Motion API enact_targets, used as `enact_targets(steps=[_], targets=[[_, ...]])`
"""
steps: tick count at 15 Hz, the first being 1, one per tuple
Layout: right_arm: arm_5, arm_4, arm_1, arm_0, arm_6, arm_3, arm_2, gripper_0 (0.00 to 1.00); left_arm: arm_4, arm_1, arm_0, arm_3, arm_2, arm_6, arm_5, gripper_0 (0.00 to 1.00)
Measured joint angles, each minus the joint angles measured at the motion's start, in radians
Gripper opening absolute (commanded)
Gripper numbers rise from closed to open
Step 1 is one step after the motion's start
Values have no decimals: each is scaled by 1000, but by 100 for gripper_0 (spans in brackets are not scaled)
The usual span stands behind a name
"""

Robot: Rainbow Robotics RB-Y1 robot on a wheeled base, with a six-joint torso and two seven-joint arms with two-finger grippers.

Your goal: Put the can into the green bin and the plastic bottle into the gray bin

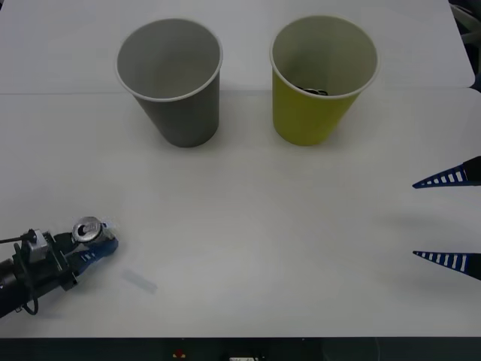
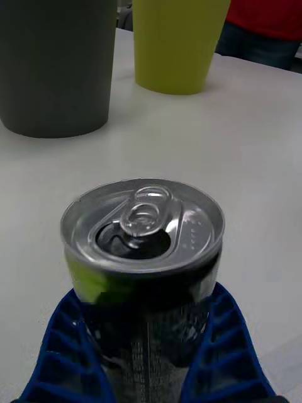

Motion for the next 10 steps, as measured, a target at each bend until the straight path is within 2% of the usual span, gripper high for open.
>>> enact_targets(steps=[5, 8, 10], targets=[[0, 0, 0, 0, 0, 0, 0, 100, -25, 16, 0, -33, 13, 23, -1, 0], [0, 0, 0, 0, 0, 0, 0, 100, -145, 30, 0, -60, 100, 72, -1, 0], [0, 0, 0, 0, 0, 0, 0, 100, -251, 41, 0, -89, 166, 168, -7, 0]])
